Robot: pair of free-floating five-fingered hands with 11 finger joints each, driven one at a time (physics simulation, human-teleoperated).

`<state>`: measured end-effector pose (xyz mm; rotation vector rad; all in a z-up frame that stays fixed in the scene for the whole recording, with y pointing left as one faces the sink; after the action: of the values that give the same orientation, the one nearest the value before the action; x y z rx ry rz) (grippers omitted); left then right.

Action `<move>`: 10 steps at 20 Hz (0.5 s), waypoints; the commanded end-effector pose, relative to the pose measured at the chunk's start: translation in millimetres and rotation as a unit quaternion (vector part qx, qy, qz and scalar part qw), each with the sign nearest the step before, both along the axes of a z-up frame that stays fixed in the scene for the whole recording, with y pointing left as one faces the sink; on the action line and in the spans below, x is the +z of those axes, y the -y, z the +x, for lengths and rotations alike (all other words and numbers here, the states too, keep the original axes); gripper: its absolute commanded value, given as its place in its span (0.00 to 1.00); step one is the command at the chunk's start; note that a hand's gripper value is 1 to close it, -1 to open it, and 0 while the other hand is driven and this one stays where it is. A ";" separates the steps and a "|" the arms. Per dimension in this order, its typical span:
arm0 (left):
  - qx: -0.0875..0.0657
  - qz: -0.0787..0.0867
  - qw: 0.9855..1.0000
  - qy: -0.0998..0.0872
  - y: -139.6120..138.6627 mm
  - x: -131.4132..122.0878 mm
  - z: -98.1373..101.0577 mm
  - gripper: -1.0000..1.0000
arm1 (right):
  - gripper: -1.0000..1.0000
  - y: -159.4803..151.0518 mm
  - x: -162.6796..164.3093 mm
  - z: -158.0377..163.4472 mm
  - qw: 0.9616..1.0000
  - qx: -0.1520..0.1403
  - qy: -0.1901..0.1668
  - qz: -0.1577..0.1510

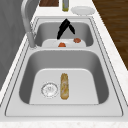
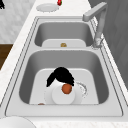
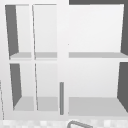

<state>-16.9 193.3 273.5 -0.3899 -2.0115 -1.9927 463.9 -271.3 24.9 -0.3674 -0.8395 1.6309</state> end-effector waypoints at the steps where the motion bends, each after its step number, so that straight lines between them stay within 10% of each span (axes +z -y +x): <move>1: 0.000 0.000 1.000 0.000 0.0 0.0 0.0 0.50 | 0.00 0.0 12.6 -2.9 0.998 -0.023 0.060 0.000; 10: 0.000 0.000 1.000 0.000 0.0 0.0 0.0 0.50 | 0.00 -10.2 44.1 -4.0 0.989 -0.011 0.147 0.004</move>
<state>-16.9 193.3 273.5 -0.3899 -2.0115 -1.9927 460.0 -266.2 58.9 -0.5607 -0.9931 1.6201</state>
